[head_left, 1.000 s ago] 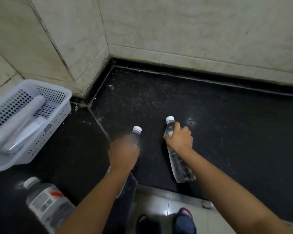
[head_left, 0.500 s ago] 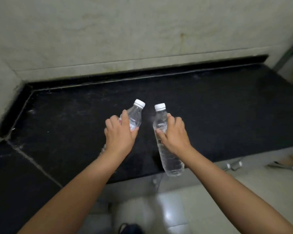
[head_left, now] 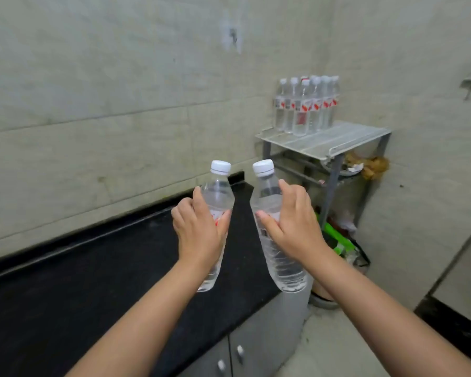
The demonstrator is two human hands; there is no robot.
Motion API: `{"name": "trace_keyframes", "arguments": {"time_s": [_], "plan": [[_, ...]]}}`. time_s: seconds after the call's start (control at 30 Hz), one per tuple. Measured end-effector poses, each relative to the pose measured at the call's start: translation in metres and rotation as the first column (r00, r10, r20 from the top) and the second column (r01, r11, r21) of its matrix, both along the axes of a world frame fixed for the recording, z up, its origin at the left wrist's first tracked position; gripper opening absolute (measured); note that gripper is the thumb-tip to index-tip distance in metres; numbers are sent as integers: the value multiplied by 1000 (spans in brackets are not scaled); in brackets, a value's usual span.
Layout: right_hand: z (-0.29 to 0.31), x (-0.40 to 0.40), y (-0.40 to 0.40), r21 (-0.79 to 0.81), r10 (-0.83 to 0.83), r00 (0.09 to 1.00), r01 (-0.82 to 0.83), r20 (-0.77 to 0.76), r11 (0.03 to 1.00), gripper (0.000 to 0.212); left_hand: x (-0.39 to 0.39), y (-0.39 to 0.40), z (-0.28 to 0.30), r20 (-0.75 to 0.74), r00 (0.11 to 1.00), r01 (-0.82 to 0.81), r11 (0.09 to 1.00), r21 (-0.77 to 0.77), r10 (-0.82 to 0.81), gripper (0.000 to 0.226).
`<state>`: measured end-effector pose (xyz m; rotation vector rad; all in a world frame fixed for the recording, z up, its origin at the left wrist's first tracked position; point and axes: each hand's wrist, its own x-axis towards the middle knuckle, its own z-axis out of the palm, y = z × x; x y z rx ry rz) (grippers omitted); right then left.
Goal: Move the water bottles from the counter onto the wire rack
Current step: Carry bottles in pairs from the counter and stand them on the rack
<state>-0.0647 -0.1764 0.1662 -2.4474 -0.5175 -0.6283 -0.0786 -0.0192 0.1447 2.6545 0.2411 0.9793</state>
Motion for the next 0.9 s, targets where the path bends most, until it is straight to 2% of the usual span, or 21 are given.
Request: {"name": "trace_keyframes", "arguments": {"time_s": [0.2,0.37,0.57,0.73,0.83,0.9], "plan": [[41,92,-107,107,-174,972,159,157,982,87,107,-83,32,135,986,96,995,33,-100,71],[57,201,-180,159,-237,953,208,189,965,95,216,-140,52,266,953,133,990,51,-142,78],[93,339,-236,147,-201,949,168,245,975,80,355,-203,87,291,941,184,983,-10,-173,95],[114,434,-267,194,-104,957,52,269,980,90,438,-251,110,271,952,191,968,-164,-142,103],[117,491,-279,249,-38,962,-32,271,968,87,483,-277,111,252,964,131,976,-177,-83,103],[114,531,-283,268,15,963,-90,269,959,82,515,-290,108,203,979,73,977,-200,-32,95]]}}
